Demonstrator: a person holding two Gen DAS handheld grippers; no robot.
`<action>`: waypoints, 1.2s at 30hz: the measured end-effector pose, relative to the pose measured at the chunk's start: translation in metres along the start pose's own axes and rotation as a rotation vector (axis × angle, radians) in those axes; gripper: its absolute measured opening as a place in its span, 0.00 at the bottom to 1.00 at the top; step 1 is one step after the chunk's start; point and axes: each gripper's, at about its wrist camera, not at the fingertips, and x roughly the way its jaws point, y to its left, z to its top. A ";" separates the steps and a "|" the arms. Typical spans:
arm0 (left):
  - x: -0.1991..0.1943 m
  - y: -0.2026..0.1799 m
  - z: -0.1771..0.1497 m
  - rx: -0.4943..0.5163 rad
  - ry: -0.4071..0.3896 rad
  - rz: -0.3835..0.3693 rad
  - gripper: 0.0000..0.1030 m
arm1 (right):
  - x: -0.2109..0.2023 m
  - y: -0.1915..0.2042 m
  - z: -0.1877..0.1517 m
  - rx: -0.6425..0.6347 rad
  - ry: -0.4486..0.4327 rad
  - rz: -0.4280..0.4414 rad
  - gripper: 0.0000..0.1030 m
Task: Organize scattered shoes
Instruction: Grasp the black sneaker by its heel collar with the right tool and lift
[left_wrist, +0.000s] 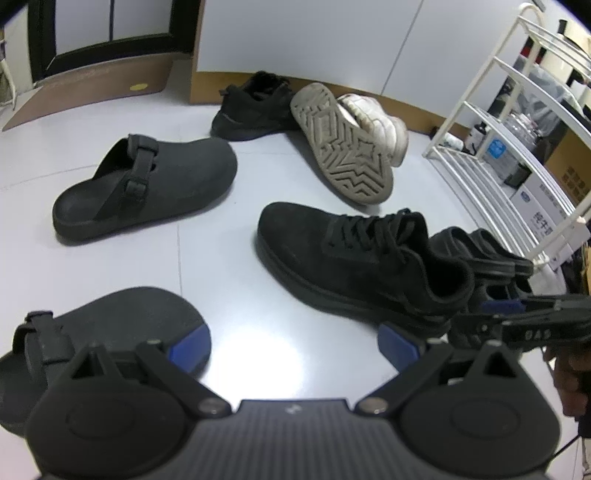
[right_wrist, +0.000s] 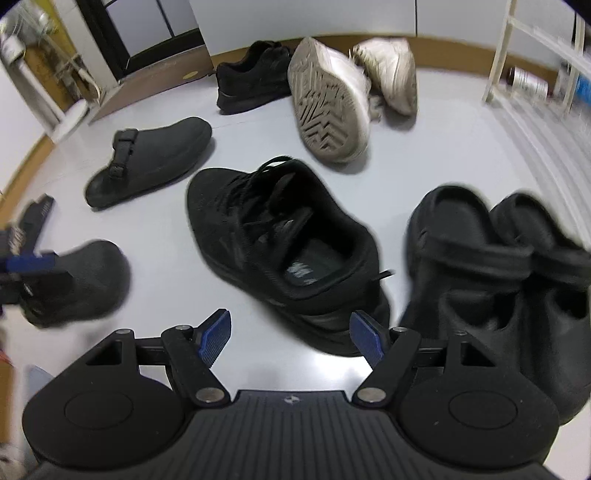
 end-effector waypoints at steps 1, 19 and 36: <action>0.000 0.000 0.000 -0.002 0.000 0.004 0.96 | 0.001 0.000 0.001 0.036 0.000 0.032 0.84; -0.001 0.003 -0.001 0.012 0.002 0.014 0.96 | 0.026 -0.037 0.009 0.440 0.000 0.020 0.99; 0.000 -0.009 -0.006 0.080 0.010 0.003 0.96 | 0.055 -0.063 0.015 0.673 0.070 0.026 0.98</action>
